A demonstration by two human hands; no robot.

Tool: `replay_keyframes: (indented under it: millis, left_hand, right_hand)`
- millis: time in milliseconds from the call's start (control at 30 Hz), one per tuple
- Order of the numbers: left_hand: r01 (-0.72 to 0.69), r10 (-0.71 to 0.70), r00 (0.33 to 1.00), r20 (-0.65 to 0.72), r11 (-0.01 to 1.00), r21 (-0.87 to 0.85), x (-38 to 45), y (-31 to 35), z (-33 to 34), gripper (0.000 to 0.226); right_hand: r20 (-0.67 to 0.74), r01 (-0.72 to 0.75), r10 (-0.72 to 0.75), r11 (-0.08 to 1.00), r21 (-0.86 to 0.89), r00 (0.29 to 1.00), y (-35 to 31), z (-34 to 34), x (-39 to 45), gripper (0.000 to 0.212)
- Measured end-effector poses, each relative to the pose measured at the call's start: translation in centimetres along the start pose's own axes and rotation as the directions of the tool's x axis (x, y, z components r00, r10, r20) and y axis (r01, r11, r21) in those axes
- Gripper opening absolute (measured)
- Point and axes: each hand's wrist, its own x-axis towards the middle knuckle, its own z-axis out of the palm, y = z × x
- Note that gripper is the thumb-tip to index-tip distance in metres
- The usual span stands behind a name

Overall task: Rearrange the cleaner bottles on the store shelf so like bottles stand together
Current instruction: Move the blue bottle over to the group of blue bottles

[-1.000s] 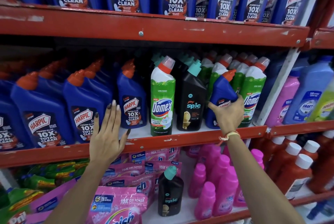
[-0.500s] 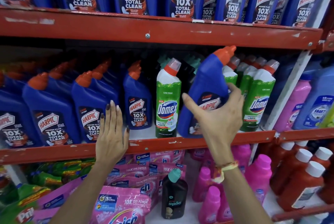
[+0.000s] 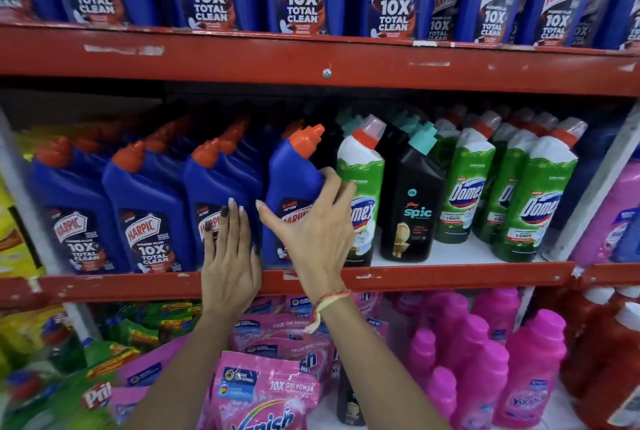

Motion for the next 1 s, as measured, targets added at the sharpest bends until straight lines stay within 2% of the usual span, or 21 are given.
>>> replay_keyframes:
  millis: [367,567,733,1000]
  left_hand:
    - [-0.012,0.012,1.000,-0.028,1.000,-0.007,0.2,0.0,0.0,0.059]
    - [-0.019,0.019,0.999,-0.044,1.000,0.005,0.2,-0.1,-0.1,0.058]
    - [-0.024,0.024,0.999,-0.042,1.000,0.015,0.2,-0.1,-0.1,0.058]
    - [-0.038,0.039,0.998,-0.042,0.999,0.018,0.0,-0.3,0.1,0.063]
  right_hand:
    - [0.157,0.013,0.026,0.969,-0.245,0.987,1.0,3.8,-0.9,0.094]
    - [0.181,-0.006,0.066,0.949,-0.314,0.981,0.9,4.6,-0.6,0.097]
    - [0.183,0.048,0.031,0.909,-0.414,0.983,0.5,4.4,-0.4,0.096]
    - [0.184,0.070,0.015,0.892,-0.446,0.983,0.5,4.2,-0.2,0.096]
